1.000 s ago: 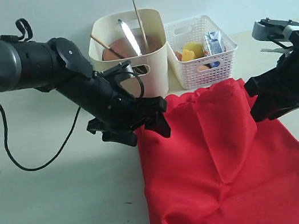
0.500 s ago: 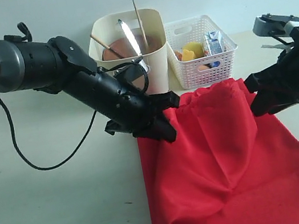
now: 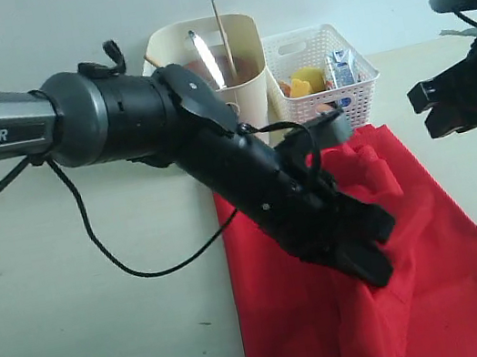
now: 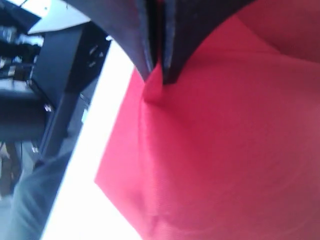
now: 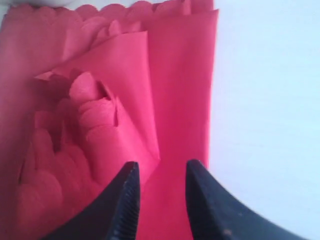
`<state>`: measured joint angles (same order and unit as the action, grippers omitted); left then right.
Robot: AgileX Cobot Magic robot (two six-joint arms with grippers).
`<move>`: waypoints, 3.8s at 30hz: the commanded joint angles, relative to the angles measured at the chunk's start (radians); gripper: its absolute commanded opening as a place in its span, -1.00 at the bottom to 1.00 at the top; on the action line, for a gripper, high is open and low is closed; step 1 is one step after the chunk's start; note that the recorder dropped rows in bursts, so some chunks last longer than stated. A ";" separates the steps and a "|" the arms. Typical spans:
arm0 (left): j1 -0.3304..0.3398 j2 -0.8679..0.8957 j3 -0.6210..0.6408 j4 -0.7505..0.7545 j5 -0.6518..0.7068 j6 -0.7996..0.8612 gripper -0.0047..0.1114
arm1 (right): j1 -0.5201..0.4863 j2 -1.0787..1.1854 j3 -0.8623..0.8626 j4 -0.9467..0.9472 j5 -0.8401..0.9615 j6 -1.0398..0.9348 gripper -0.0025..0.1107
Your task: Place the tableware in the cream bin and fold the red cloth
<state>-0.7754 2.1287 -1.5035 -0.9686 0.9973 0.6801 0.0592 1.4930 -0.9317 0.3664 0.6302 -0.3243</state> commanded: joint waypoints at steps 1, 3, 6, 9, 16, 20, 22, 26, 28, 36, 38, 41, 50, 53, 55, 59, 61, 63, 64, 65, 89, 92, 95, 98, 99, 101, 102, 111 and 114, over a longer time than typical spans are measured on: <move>-0.068 -0.004 0.003 -0.015 0.020 0.065 -0.92 | -0.003 -0.026 -0.005 -0.107 -0.008 0.093 -0.39; -0.095 0.011 0.003 -0.015 0.020 0.084 -0.92 | -0.003 -0.026 -0.005 -0.112 0.006 0.094 -0.39; -0.122 0.036 0.003 -0.010 0.013 0.099 -0.92 | -0.003 -0.026 -0.005 -0.112 0.024 0.094 -0.39; -0.143 0.059 0.003 -0.008 0.018 0.118 -0.77 | -0.003 -0.026 -0.002 -0.112 0.036 0.094 -0.31; -0.141 0.068 0.003 -0.003 -0.018 0.120 0.10 | -0.003 -0.004 -0.001 -0.119 0.059 0.092 -0.03; -0.131 0.068 0.003 -0.002 -0.016 0.110 0.25 | -0.003 0.013 0.001 -0.134 0.062 0.092 0.08; -0.121 0.068 0.003 -0.002 -0.020 0.099 0.27 | -0.003 0.020 0.001 -0.140 0.062 0.092 0.13; -0.089 0.045 0.003 0.024 -0.038 0.053 0.27 | -0.003 0.040 0.018 -0.150 0.053 0.092 0.22; -0.060 0.021 0.003 0.048 -0.047 0.018 0.27 | -0.003 0.068 0.019 -0.158 0.069 0.095 0.26; 0.054 -0.138 0.003 0.161 -0.049 -0.102 0.26 | -0.040 0.188 0.017 -0.171 0.105 0.095 0.29; 0.074 -0.183 0.003 0.186 -0.061 -0.127 0.21 | -0.073 0.209 0.017 -0.155 0.105 0.095 0.29; 0.117 -0.332 0.062 0.204 -0.155 -0.143 -0.06 | -0.156 0.249 0.015 -0.031 0.119 -0.006 0.29; 0.247 -0.851 0.345 0.259 -0.434 -0.176 -0.13 | -0.218 0.413 -0.044 0.129 0.227 -0.181 0.29; 0.282 -1.022 0.441 0.283 -0.524 -0.191 -0.13 | -0.218 0.450 -0.044 0.163 0.238 -0.208 0.28; 0.297 -1.109 0.500 0.286 -0.579 -0.191 -0.13 | -0.216 0.460 -0.044 0.184 0.250 -0.231 0.28; 0.315 -1.227 0.594 0.286 -0.679 -0.191 -0.13 | -0.216 0.461 -0.044 0.270 0.295 -0.327 0.11; 0.317 -1.274 0.641 0.286 -0.729 -0.191 -0.13 | -0.216 0.461 -0.044 0.270 0.297 -0.331 -0.05; 0.317 -1.319 0.687 0.286 -0.778 -0.191 -0.13 | -0.216 0.461 -0.044 0.270 0.285 -0.329 -0.27; 0.317 -1.341 0.712 0.286 -0.806 -0.191 -0.13 | -0.216 0.461 -0.044 0.270 0.278 -0.329 -0.40; 0.317 -1.362 0.736 0.282 -0.831 -0.191 -0.13 | -0.216 0.461 -0.044 0.270 0.268 -0.329 -0.54; 0.317 -1.518 0.965 0.285 -0.894 -0.182 -0.14 | -0.413 0.300 -0.042 -0.189 0.149 0.023 -0.96; 0.317 -1.530 0.965 0.285 -0.896 -0.182 -0.14 | -0.495 0.300 -0.042 -0.189 0.149 0.025 -0.96; 0.317 -1.530 0.965 0.285 -0.896 -0.182 -0.14 | -0.582 0.300 -0.042 -0.192 0.137 0.041 -0.96; 0.317 -1.530 0.965 0.285 -0.896 -0.184 -0.14 | -0.645 0.300 -0.042 -0.192 0.108 0.058 -0.96; 0.317 -1.530 0.965 0.285 -0.896 -0.184 -0.14 | -0.659 0.300 -0.044 -0.192 0.096 0.066 -0.96; 0.317 -1.530 0.965 0.285 -0.896 -0.184 -0.14 | -0.684 0.302 -0.055 -0.192 0.076 0.066 -0.96; 0.317 -1.530 0.965 0.285 -0.896 -0.184 -0.14 | -0.694 0.302 -0.064 -0.192 0.071 0.068 -0.96; 0.317 -1.530 0.965 0.285 -0.896 -0.184 -0.14 | -0.722 0.435 -0.278 -0.150 0.115 0.065 -0.96; 0.317 -1.530 0.965 0.285 -0.896 -0.184 -0.14 | -0.722 0.530 -0.428 -0.111 0.187 0.044 -0.96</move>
<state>-0.4609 0.6056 -0.5385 -0.6835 0.1021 0.4966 -0.6591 1.9705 -1.2662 0.2175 0.7857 -0.2625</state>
